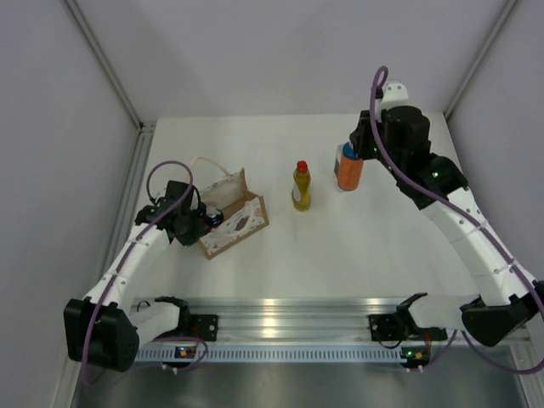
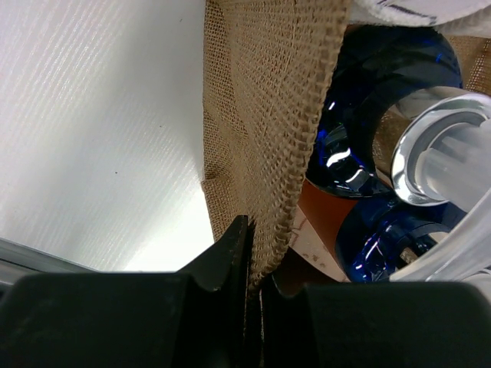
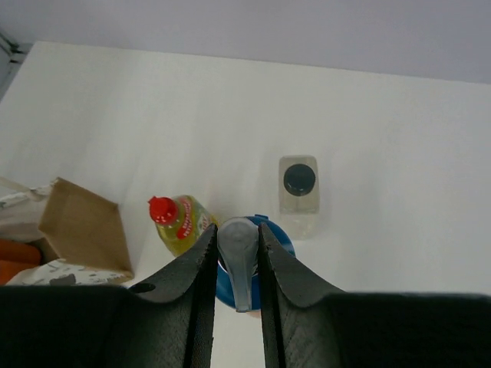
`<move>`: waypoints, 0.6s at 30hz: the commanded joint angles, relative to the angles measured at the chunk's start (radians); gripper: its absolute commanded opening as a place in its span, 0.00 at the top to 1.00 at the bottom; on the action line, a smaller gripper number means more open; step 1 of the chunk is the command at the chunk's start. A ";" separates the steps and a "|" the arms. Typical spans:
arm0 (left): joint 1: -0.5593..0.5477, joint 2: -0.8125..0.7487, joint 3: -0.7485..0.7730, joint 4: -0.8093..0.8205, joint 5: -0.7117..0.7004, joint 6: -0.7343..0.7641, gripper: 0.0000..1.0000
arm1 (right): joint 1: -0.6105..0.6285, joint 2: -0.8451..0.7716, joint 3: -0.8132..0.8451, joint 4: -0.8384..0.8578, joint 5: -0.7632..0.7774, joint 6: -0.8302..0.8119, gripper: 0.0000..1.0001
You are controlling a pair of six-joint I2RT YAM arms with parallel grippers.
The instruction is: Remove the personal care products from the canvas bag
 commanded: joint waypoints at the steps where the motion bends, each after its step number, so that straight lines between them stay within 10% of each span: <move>1: 0.000 -0.003 0.015 -0.012 0.009 0.007 0.86 | -0.048 -0.064 -0.062 0.188 0.004 -0.008 1.00; 18: 0.000 -0.001 0.030 -0.012 0.039 -0.003 0.87 | -0.125 -0.038 -0.482 0.605 -0.065 -0.038 1.00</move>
